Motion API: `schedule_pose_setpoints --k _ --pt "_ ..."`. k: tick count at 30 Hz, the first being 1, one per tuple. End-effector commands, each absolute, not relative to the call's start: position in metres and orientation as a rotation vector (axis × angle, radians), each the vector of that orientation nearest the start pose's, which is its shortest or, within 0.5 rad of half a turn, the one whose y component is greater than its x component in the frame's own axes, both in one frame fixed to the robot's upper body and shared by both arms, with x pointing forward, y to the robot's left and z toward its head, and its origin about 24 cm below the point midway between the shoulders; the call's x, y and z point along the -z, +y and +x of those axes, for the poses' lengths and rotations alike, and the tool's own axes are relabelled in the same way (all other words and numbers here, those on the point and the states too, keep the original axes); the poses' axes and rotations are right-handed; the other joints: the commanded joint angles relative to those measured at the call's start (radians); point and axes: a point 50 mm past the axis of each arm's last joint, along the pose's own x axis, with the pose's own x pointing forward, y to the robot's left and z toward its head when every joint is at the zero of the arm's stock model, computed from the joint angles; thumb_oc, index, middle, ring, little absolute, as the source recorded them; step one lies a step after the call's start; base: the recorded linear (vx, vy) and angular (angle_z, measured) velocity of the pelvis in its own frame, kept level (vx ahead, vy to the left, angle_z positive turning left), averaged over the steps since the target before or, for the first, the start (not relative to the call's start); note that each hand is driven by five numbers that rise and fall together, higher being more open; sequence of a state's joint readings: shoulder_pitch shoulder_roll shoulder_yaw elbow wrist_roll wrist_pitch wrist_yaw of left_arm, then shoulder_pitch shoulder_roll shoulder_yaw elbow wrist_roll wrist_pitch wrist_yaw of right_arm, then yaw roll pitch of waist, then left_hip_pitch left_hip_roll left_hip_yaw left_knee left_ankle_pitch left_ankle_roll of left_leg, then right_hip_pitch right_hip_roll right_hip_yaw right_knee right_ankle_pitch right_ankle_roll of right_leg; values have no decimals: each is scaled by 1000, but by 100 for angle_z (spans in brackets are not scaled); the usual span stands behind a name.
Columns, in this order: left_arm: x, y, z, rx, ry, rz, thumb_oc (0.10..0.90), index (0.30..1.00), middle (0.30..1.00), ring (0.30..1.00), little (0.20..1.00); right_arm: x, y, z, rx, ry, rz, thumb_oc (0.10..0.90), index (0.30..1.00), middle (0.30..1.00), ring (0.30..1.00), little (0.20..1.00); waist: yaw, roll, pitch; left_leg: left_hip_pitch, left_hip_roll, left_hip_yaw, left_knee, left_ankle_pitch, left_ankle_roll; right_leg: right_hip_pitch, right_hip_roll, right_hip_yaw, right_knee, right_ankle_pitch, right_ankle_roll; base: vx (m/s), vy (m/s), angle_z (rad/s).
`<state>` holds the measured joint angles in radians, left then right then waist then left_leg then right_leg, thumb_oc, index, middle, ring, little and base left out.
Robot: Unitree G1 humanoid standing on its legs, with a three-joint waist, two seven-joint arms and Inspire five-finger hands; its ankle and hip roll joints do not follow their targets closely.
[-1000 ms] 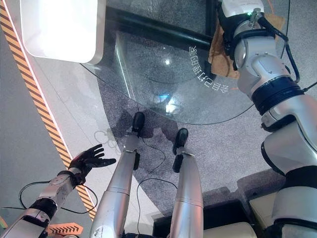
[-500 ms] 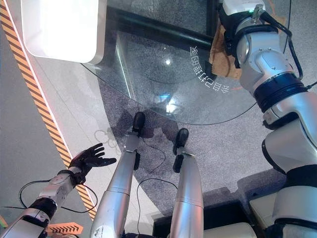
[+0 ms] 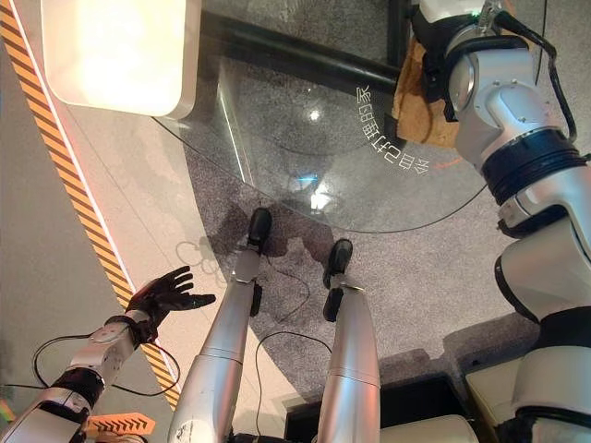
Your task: Wipe the table with a cloth and put it in the basket.
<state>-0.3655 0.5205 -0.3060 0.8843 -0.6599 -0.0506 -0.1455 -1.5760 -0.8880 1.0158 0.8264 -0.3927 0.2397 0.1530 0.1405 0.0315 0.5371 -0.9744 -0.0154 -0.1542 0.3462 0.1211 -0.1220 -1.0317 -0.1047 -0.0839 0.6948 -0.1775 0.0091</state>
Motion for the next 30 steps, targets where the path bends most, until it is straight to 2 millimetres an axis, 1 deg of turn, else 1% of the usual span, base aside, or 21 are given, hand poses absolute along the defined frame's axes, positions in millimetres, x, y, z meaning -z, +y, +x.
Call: schedule_pose_setpoints --k 1,12,30 --pt "45 283 254 -39 580 21 800 900 900 900 900 -371 -267 378 383 51 -1800 800 900 900 900 900 -9 17 -17 0 -59 103 141 -145 98 49 49 -89 -161 114 -15 0 0 0" --pt "43 290 252 -44 582 28 800 900 900 900 900 -367 -273 375 356 83 -1838 800 900 900 900 900 -16 0 -17 10 -54 104 133 -143 101 62 55 -90 -177 122 -12 -1 0 1" --pt "38 296 253 -51 579 39 800 900 900 900 900 -361 -270 376 290 125 -1881 800 900 900 900 900 -15 -14 -17 26 -52 98 119 -139 102 80 58 -94 -197 131 -10 0 0 0"
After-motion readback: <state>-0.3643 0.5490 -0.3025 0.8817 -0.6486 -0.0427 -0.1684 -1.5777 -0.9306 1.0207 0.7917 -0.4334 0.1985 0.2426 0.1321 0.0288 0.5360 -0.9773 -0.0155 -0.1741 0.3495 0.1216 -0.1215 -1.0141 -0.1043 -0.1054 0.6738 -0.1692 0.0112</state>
